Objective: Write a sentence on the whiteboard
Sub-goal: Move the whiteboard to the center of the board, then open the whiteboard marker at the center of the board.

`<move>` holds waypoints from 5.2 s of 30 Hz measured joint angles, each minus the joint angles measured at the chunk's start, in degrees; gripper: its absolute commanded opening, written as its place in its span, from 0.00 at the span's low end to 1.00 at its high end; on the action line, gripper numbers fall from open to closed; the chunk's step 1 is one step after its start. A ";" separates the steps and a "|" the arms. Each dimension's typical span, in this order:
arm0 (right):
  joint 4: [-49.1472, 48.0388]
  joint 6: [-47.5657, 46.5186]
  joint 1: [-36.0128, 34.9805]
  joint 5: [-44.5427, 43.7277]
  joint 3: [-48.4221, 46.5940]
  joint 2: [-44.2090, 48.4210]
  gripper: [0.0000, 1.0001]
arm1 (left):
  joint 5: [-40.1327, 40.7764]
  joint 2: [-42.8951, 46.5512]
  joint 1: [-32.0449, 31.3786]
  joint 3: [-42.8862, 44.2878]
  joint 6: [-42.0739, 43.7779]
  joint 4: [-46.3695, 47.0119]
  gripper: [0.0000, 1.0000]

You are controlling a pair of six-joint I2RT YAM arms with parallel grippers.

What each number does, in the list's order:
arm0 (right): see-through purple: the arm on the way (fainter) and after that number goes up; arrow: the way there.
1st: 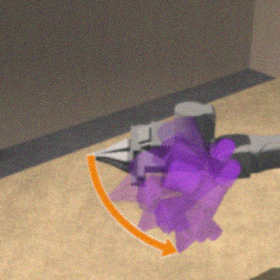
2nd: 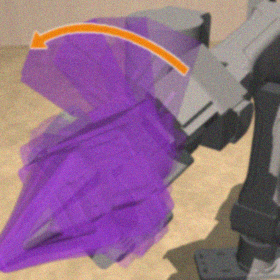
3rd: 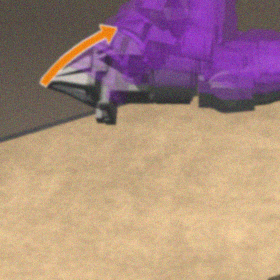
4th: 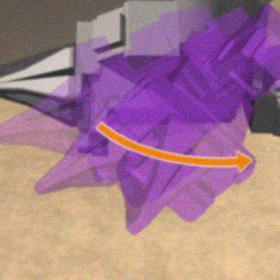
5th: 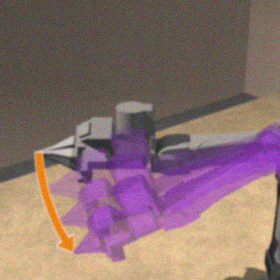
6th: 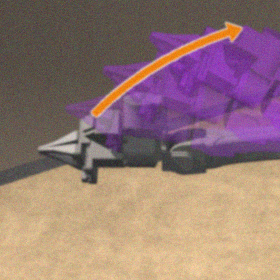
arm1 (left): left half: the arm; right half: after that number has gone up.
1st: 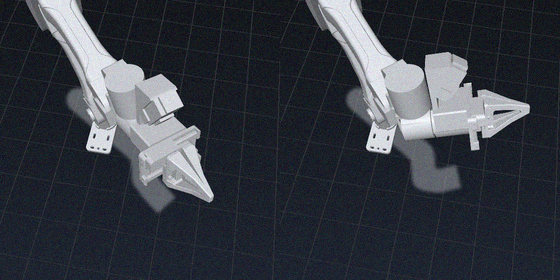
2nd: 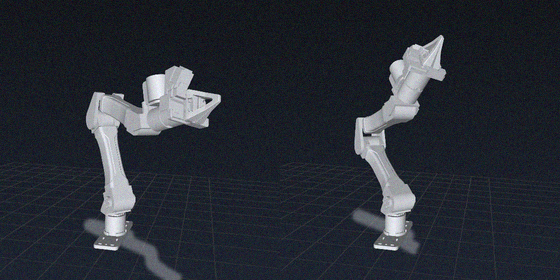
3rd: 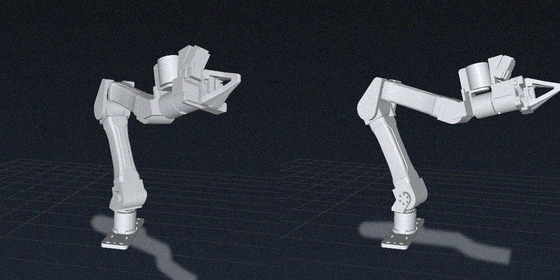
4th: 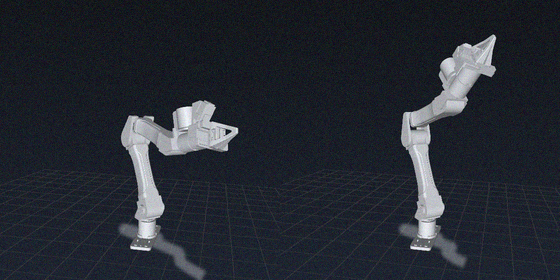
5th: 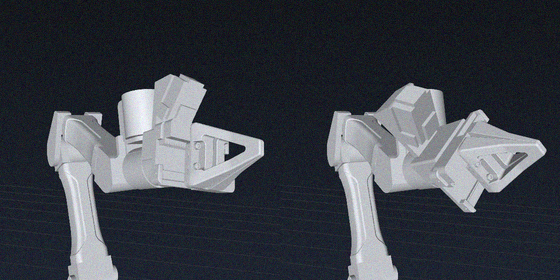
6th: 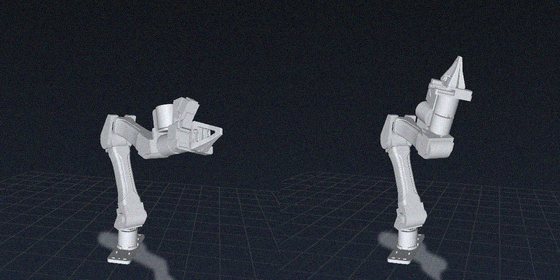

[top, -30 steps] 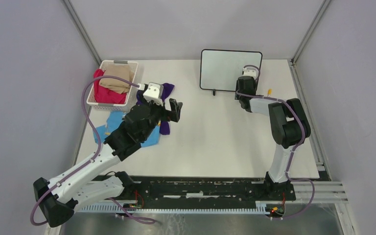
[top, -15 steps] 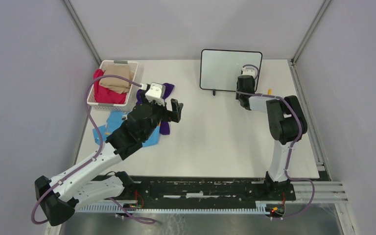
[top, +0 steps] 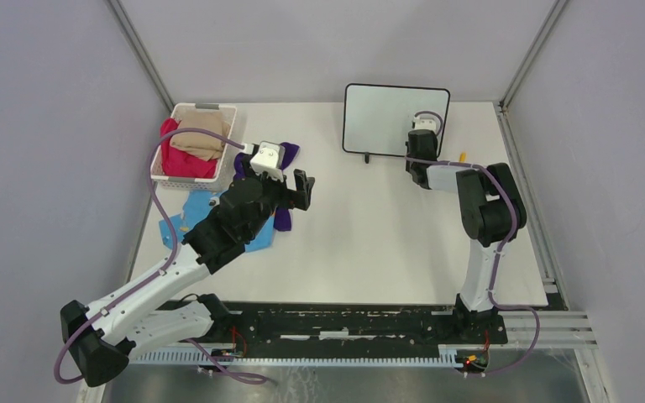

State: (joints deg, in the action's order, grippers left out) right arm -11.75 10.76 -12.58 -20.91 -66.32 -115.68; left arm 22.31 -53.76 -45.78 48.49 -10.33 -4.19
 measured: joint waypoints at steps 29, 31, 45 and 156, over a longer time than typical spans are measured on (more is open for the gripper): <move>-6.10 7.98 -15.61 -3.65 42.01 34.21 0.00 | 0.55 -0.13 0.00 0.00 0.24 0.00 0.99; -5.55 8.98 -17.81 -4.04 44.13 36.85 0.00 | 0.61 -0.13 0.00 0.00 0.26 0.02 0.99; -0.63 19.41 -28.96 -9.46 44.89 39.32 0.00 | 1.20 -1.18 0.00 0.00 0.28 0.00 0.99; 15.47 4.85 15.80 2.03 0.59 6.08 0.53 | 6.01 7.30 -1.88 -1.31 3.02 4.96 1.00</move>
State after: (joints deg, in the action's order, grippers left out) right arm 3.73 15.62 3.22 -18.87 -65.73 -109.60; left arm 28.32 -46.46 -47.66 47.18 -7.31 0.78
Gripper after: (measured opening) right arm 0.564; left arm 0.994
